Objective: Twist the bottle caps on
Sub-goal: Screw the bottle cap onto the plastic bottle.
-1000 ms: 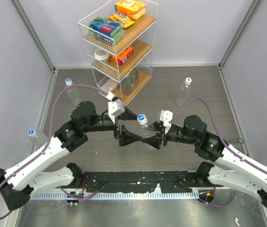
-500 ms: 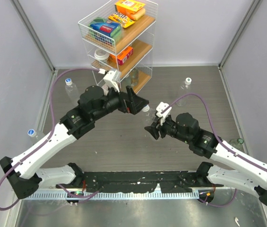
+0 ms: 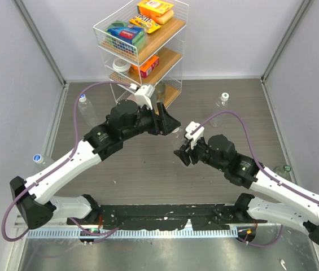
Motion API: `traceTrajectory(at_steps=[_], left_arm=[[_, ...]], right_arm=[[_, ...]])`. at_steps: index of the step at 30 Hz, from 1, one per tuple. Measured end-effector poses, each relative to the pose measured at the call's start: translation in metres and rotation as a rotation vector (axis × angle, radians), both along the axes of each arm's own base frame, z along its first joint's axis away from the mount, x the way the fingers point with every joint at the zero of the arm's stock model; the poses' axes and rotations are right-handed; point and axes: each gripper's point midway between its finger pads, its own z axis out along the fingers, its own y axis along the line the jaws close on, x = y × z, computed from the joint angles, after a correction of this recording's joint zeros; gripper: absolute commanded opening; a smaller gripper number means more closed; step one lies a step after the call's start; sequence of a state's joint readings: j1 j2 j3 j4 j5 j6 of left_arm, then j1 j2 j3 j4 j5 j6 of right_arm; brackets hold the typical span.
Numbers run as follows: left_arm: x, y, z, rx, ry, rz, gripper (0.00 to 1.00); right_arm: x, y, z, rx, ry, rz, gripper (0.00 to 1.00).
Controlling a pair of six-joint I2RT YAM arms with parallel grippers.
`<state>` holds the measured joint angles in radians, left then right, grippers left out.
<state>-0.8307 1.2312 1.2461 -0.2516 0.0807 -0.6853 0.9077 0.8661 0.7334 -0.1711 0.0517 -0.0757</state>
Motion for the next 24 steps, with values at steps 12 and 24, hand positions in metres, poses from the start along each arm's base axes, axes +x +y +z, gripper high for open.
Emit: traceTrajectory(at_steps=[12, 24], left_arm=[[-0.007, -0.012, -0.005, -0.002, 0.029, -0.069, 0.15], [-0.025, -0.024, -0.003, 0.012, -0.054, -0.271, 0.0]], right_arm=[[0.001, -0.005, -0.01, -0.035, 0.039, -0.031, 0.01], [-0.009, -0.008, -0.011, -0.029, 0.071, -0.01, 0.01]])
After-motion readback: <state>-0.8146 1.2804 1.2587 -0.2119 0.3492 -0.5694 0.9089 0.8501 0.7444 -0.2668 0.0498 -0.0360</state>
